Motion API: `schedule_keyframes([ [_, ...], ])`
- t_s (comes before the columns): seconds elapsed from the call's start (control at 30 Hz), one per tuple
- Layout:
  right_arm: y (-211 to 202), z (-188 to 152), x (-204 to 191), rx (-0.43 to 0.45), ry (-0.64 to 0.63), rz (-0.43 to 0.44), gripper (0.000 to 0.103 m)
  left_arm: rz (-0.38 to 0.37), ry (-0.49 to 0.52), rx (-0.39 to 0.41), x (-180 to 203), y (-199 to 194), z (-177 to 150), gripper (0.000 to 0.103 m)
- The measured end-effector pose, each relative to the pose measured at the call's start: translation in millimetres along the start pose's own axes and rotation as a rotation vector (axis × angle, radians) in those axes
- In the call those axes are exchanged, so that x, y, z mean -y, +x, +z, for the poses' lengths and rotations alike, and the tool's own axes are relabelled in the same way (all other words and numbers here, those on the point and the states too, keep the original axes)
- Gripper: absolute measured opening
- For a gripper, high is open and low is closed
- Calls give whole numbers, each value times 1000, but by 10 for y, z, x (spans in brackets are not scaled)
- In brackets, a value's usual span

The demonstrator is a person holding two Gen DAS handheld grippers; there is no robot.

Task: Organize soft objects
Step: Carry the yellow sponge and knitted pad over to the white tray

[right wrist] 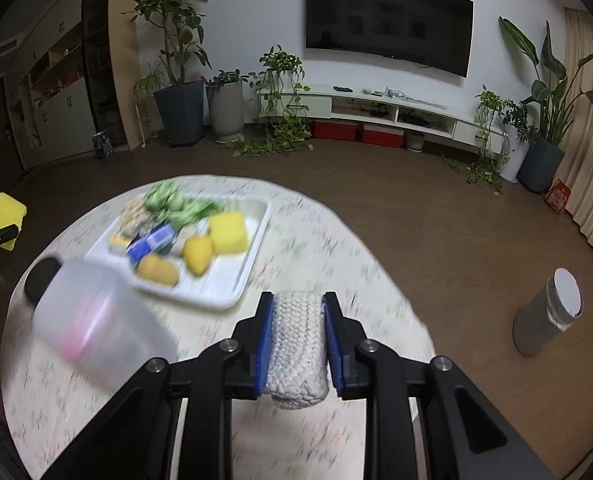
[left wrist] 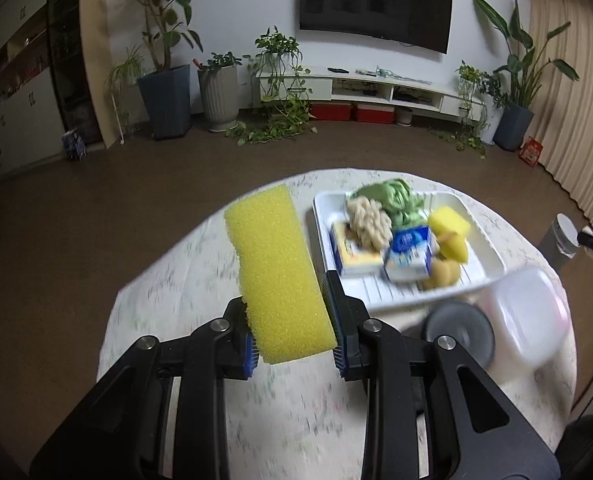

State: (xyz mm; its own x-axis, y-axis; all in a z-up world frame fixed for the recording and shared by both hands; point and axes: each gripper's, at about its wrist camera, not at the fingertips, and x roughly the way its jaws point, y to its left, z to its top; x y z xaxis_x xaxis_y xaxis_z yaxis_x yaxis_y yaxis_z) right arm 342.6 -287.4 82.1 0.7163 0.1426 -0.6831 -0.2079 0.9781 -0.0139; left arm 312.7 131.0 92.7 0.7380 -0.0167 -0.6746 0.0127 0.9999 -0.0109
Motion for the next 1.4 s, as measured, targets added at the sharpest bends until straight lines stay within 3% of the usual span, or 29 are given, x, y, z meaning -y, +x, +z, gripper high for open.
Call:
schedule_keyframes([
  [0.3, 513, 653, 28, -22, -56, -5, 26, -39, 113, -47, 256, 507, 370, 26],
  [0.5, 885, 869, -212, -63, -98, 48, 26, -99, 180, -112, 451, 846, 522, 26],
  [0.73, 1270, 1058, -594, -106, -181, 128, 26, -183, 325, -192, 775, 1202, 564, 26],
  [1.07, 1789, 1033, -1153, -210, -310, 218, 26, -246, 463, -289, 1158, 1593, 490, 27],
  [1.33, 2071, 920, -1307, -277, -345, 243, 27, -258, 451, -309, 1164, 1676, 427, 28],
  [1.4, 2123, 875, -1331, -290, -355, 238, 27, -256, 445, -310, 1166, 1679, 429, 34],
])
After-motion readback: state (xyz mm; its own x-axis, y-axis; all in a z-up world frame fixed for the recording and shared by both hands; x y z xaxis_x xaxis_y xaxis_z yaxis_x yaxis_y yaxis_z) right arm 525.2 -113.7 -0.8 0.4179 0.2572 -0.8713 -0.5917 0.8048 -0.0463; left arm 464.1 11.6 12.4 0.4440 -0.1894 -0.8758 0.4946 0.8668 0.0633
